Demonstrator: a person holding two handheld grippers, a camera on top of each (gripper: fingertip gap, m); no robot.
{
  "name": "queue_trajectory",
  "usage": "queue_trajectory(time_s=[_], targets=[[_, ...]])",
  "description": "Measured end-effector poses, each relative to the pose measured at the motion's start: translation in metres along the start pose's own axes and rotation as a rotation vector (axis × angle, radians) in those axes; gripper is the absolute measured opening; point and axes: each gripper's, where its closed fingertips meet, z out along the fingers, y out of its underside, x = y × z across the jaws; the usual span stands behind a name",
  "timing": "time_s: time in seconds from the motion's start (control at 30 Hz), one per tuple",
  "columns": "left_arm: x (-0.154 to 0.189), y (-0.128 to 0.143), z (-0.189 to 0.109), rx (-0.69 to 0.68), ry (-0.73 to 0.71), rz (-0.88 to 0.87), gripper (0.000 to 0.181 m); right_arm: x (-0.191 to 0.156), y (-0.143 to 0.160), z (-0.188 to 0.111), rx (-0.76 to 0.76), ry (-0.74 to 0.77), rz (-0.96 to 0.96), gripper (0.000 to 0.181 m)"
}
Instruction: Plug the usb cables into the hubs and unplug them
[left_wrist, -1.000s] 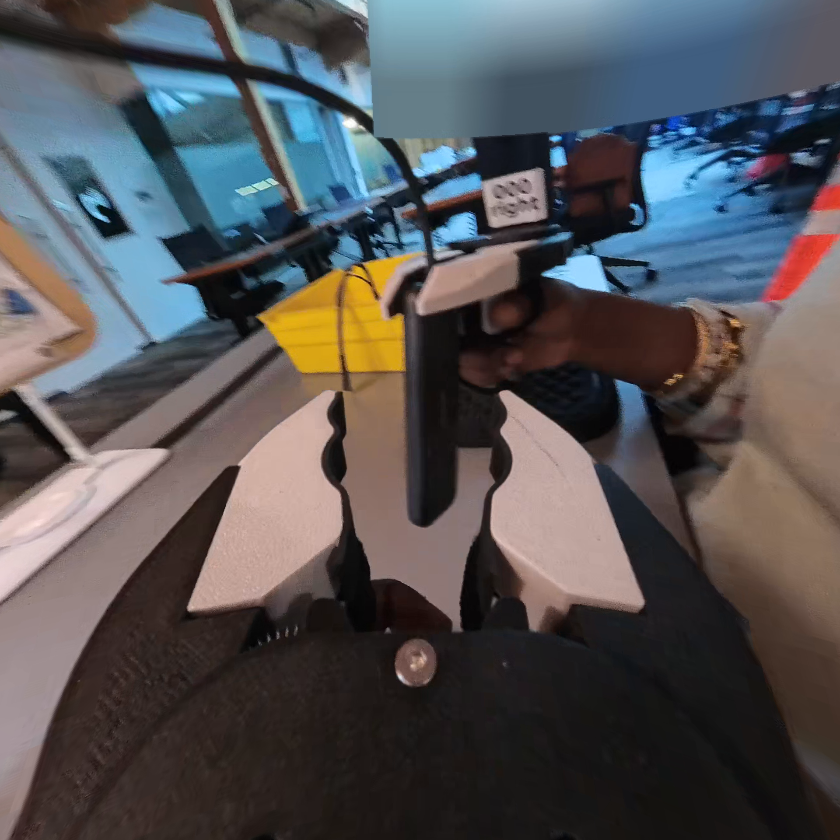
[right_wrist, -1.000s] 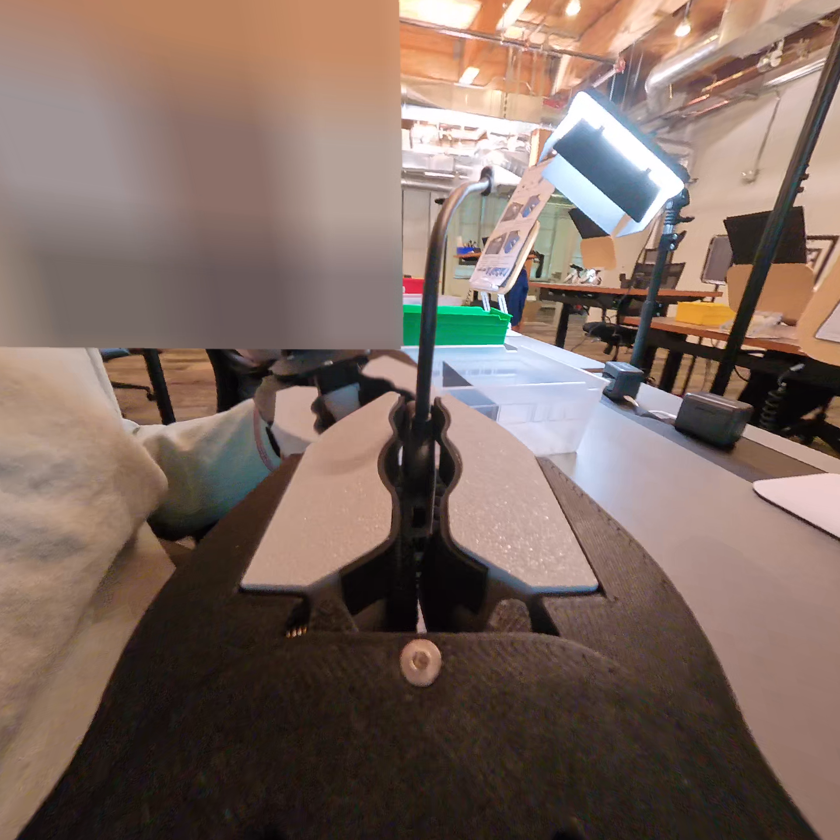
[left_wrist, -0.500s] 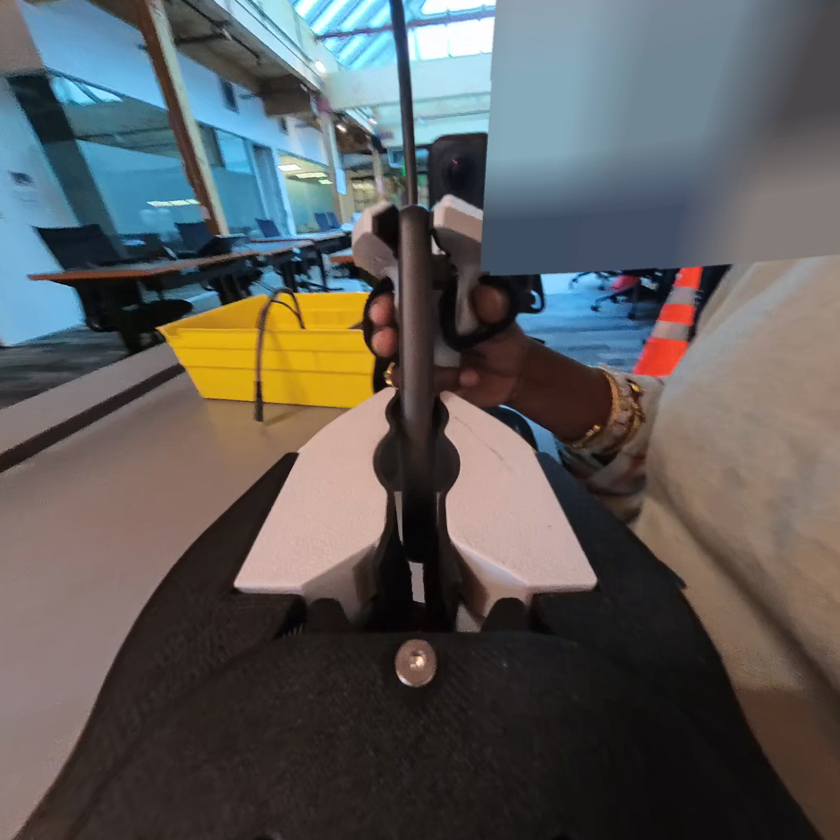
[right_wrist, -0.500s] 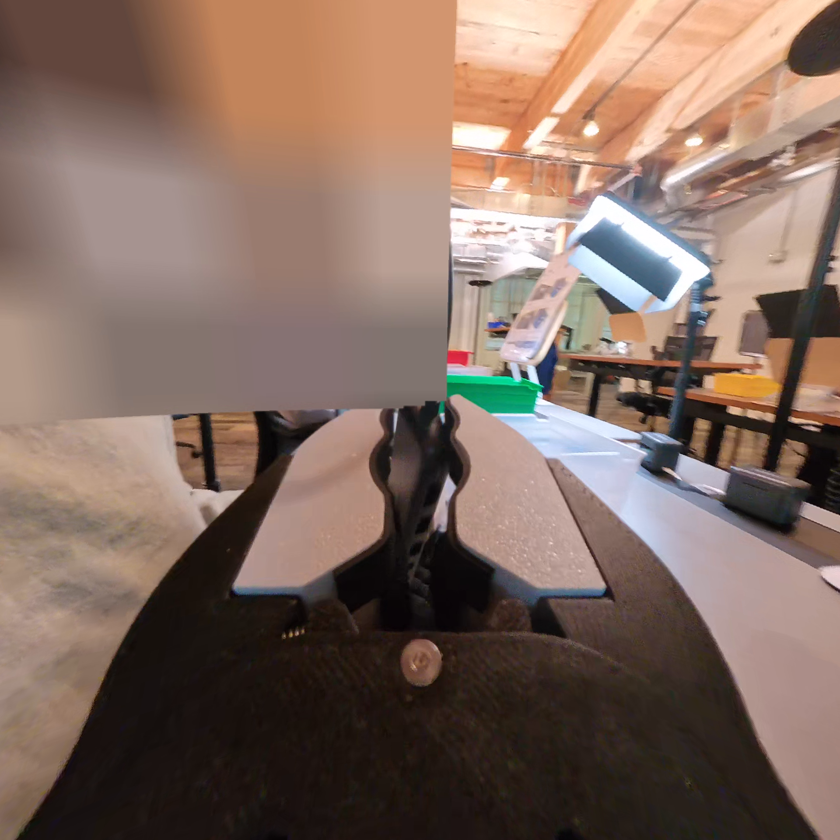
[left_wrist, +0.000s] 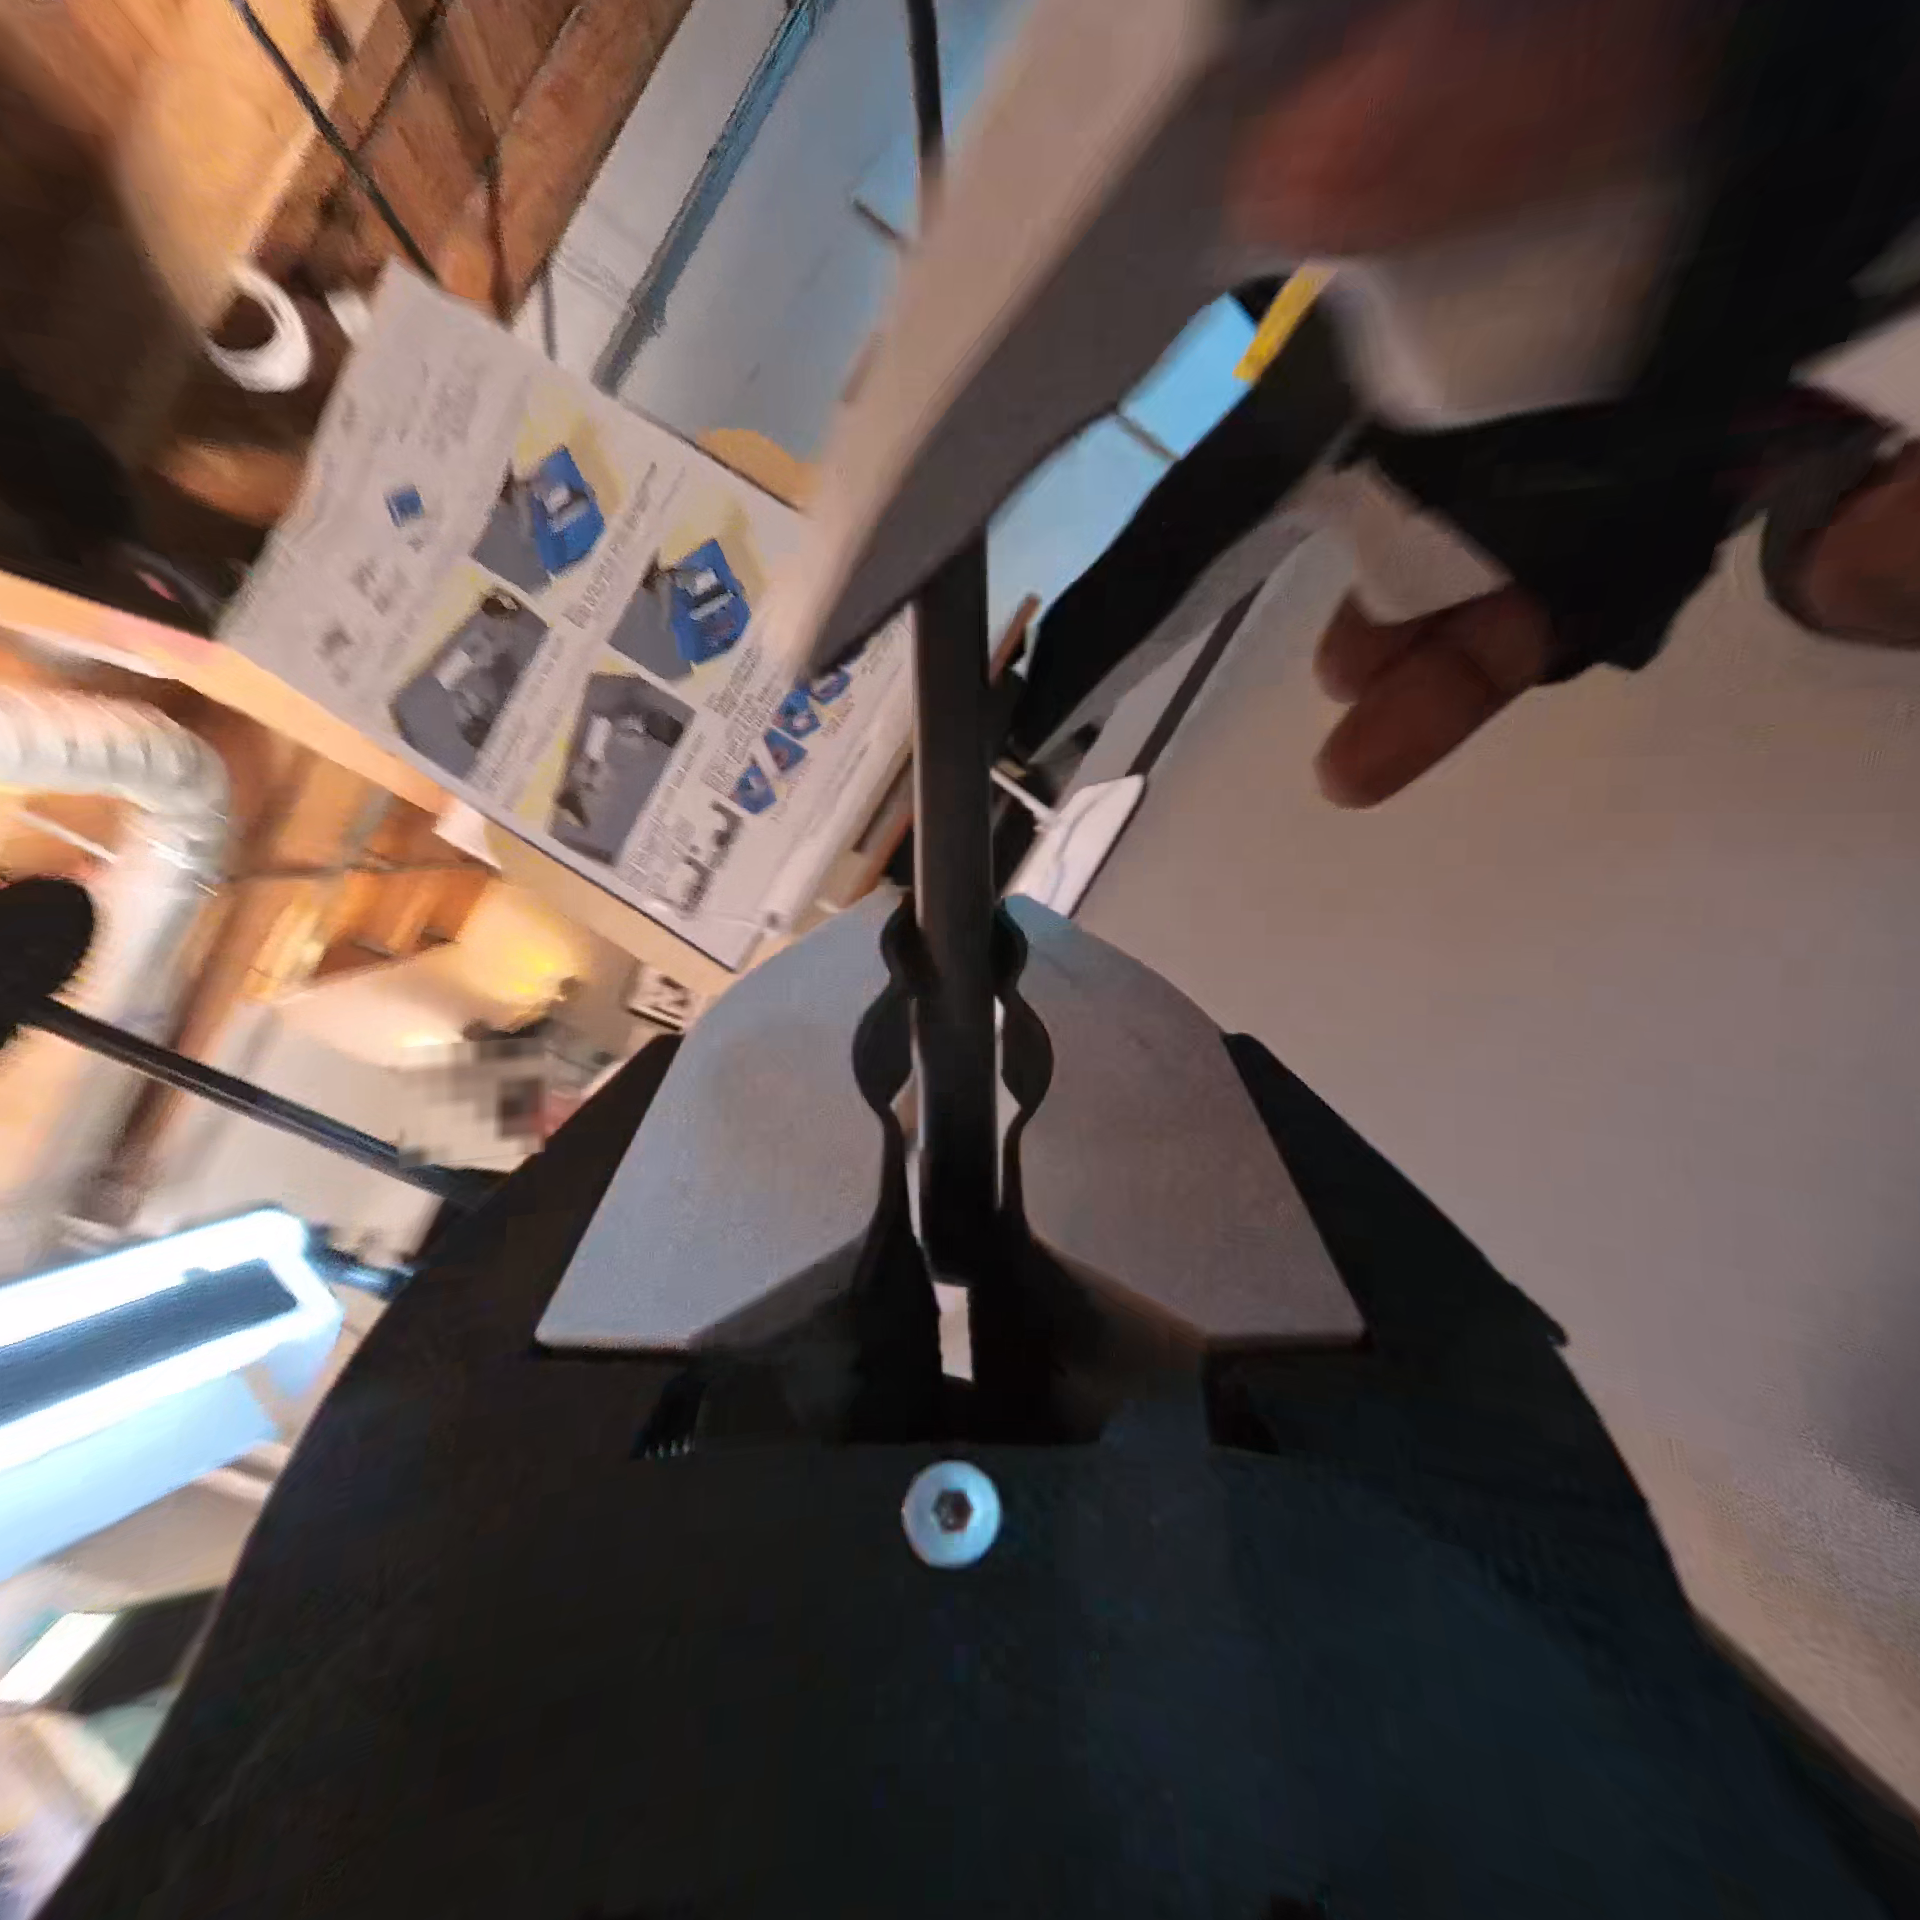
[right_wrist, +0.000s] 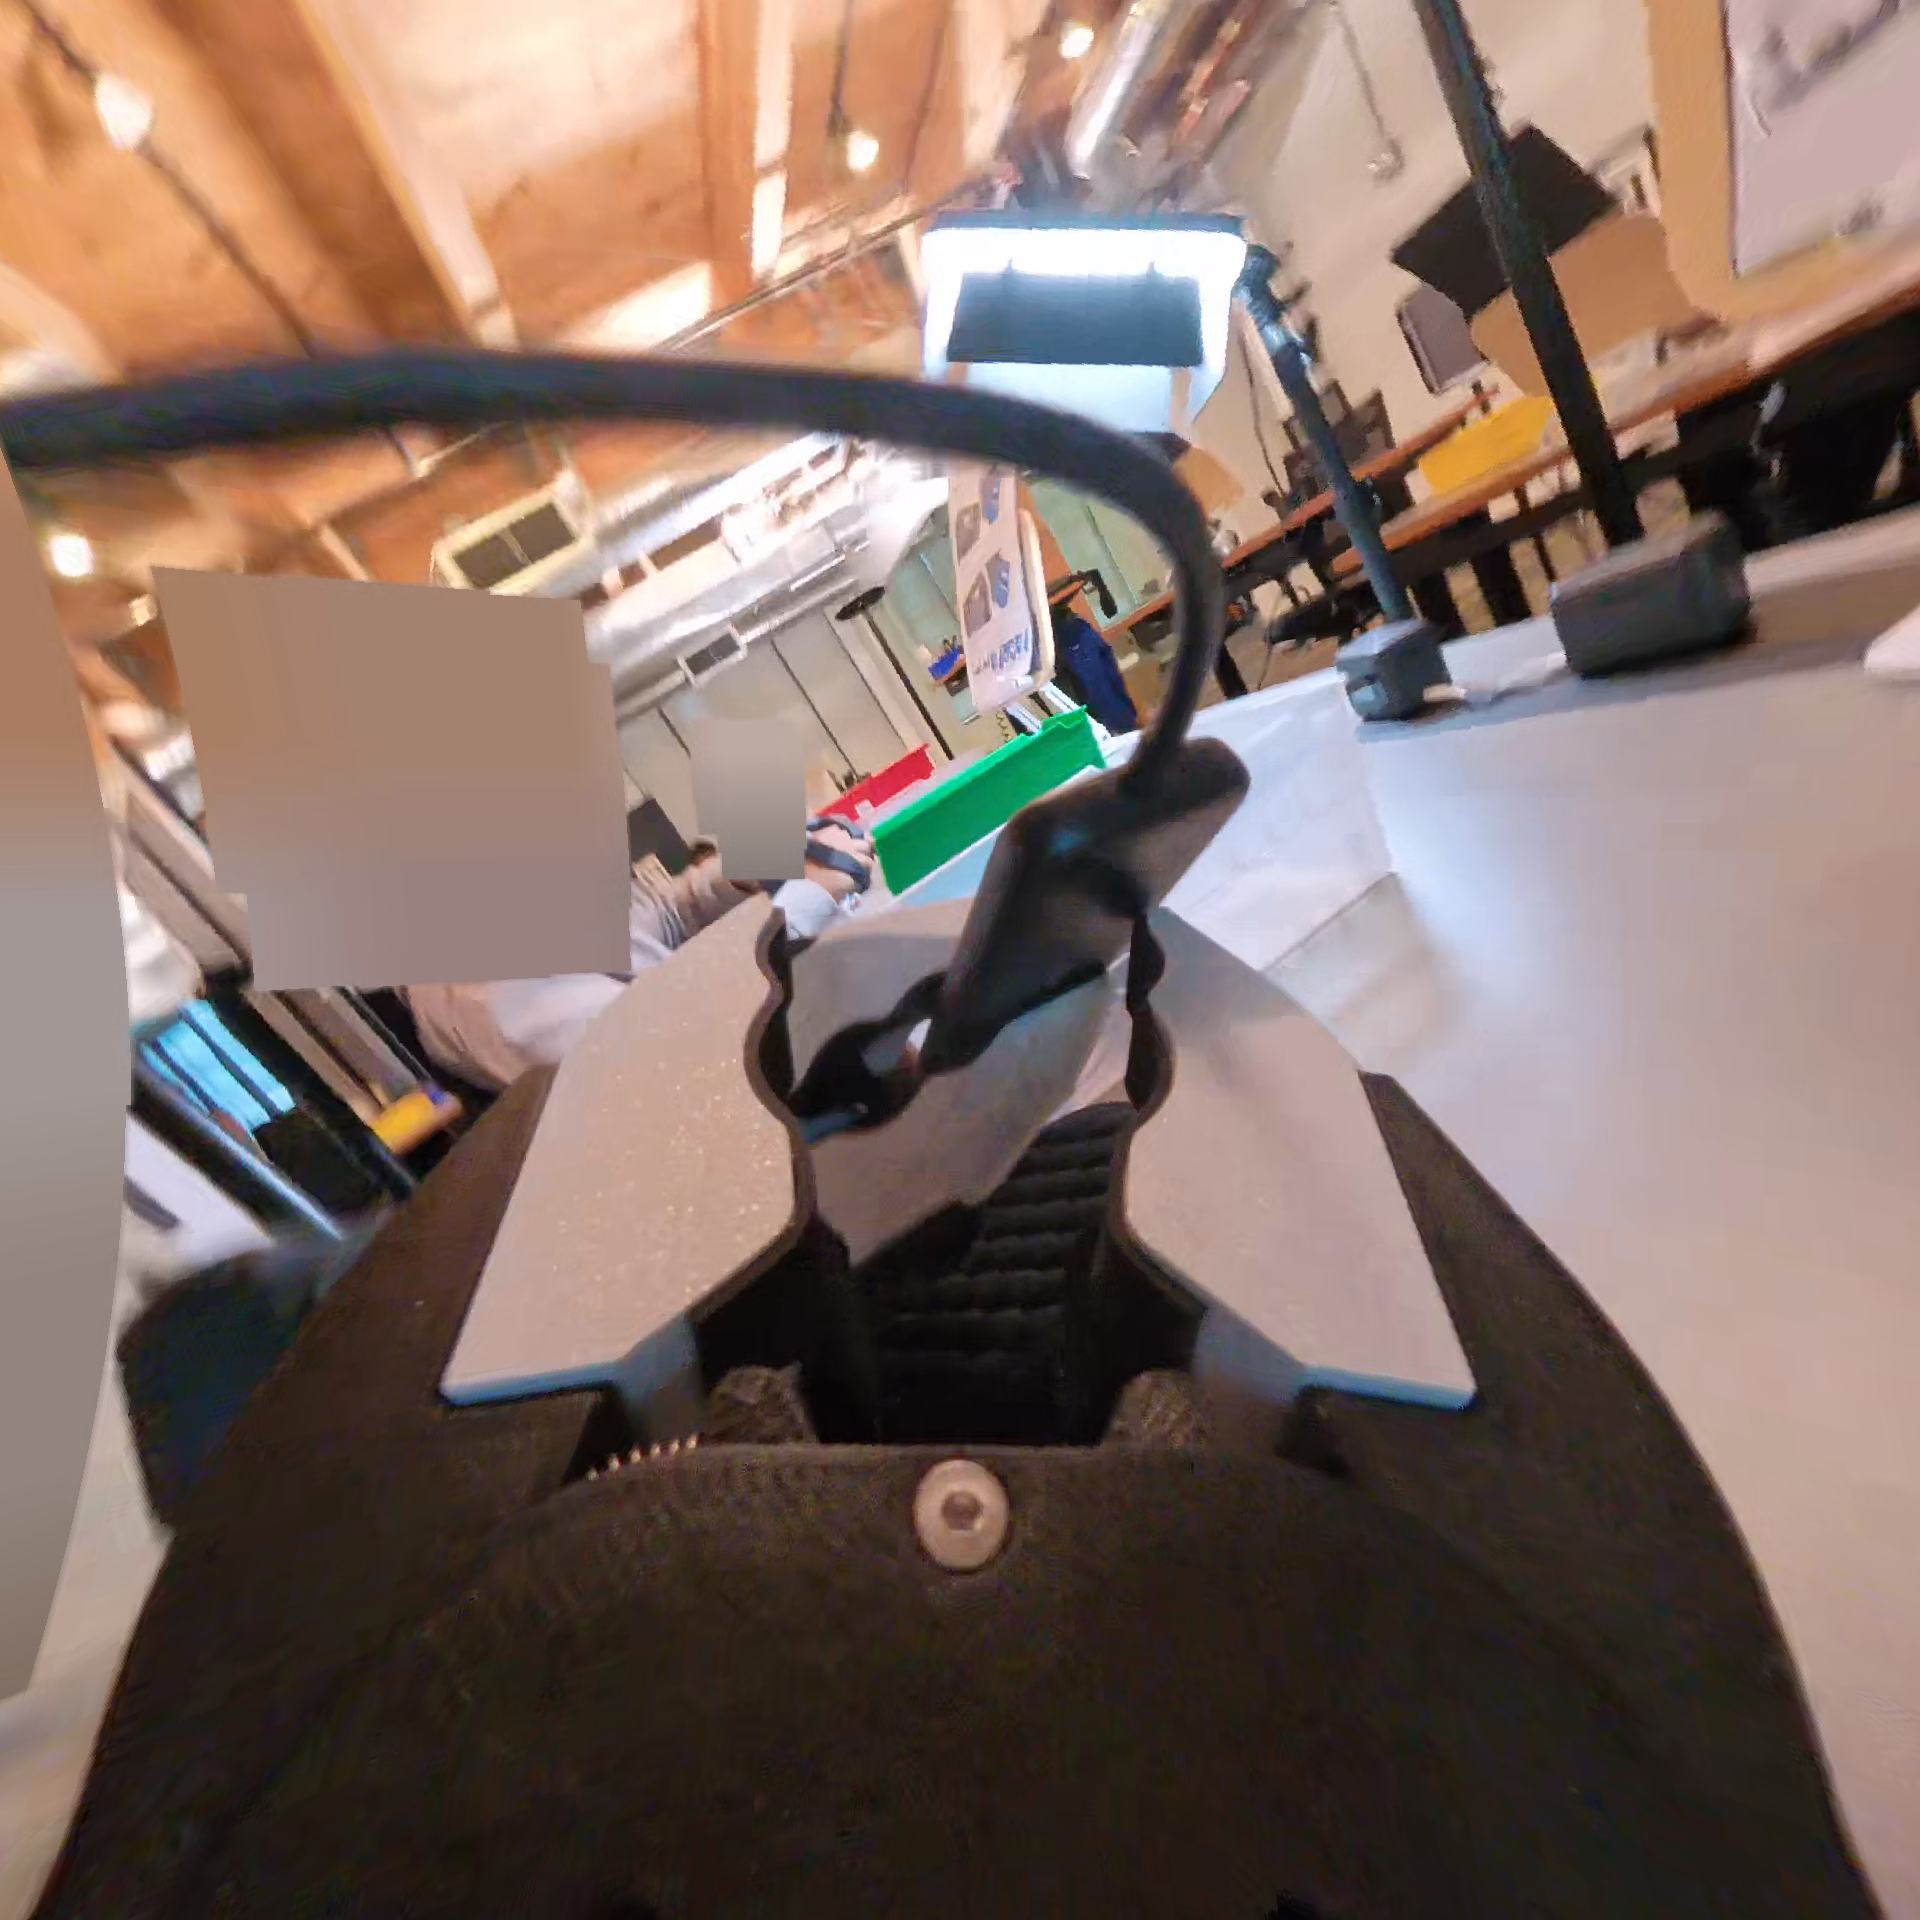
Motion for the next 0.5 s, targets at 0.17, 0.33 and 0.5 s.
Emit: queue_trajectory(time_s=[0.17,0.33,0.5], targets=[[0.006,-0.013,-0.001,0.014,-0.115,0.308,0.012,0.022,-0.003,-0.004,0.059,0.039,0.189,0.029],[0.011,-0.021,-0.003,0.111,-0.111,0.318,0.030,0.021,-0.010,-0.010,0.117,-0.006,0.199,0.012],[0.010,-0.032,-0.005,0.219,0.060,-0.126,0.039,0.016,-0.027,-0.017,0.155,-0.010,0.035,0.012]])
